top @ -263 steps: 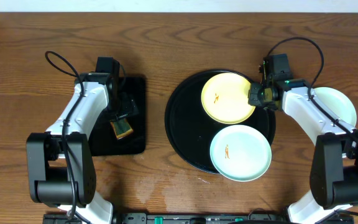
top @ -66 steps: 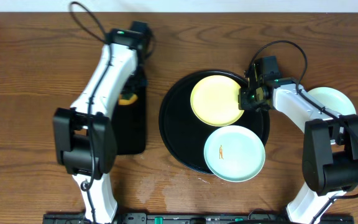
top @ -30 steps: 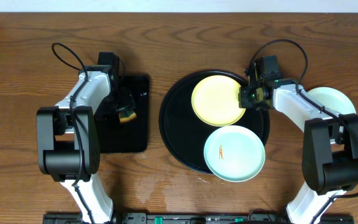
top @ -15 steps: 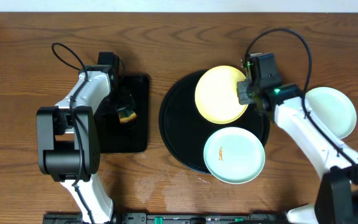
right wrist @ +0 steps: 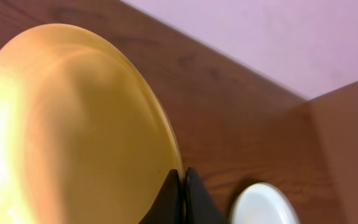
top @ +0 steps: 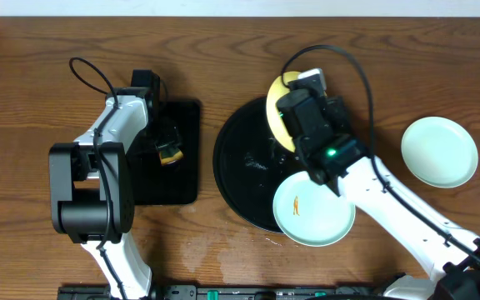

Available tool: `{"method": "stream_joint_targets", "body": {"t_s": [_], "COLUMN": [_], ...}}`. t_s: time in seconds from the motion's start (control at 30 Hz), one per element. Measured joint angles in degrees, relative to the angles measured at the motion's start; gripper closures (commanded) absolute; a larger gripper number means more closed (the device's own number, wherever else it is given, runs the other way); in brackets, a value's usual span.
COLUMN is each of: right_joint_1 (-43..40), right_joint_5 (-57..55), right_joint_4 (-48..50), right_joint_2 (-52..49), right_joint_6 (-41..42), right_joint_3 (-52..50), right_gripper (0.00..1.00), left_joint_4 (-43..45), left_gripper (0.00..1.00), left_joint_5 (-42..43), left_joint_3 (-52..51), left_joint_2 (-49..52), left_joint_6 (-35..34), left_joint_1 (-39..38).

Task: Clean dirty plates on tray and stack at the side

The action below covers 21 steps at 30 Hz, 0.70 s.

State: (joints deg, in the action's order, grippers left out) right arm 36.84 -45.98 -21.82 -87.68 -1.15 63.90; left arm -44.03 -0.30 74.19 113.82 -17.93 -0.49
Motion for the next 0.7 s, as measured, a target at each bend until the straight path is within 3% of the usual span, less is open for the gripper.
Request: {"method": "stream_joint_targets", "body": {"t_s": [0.37, 0.7], "right_joint_1": [7.19, 7.28], "right_joint_5": [-10.93, -13.03], "right_joint_4": [5.42, 5.81], "right_joint_2": [0.00, 0.00], "right_joint_6": [-11.74, -14.62], "right_joint_3": [0.00, 0.00], "right_gripper": [0.99, 0.99], "left_joint_4": [0.02, 0.02], "left_gripper": [0.13, 0.13], "left_joint_5": [0.00, -0.02], "left_joint_3": [-0.02, -0.02], "left_joint_2": [0.00, 0.00], "left_joint_6": [0.00, 0.00], "left_joint_1": [0.00, 0.00]}}
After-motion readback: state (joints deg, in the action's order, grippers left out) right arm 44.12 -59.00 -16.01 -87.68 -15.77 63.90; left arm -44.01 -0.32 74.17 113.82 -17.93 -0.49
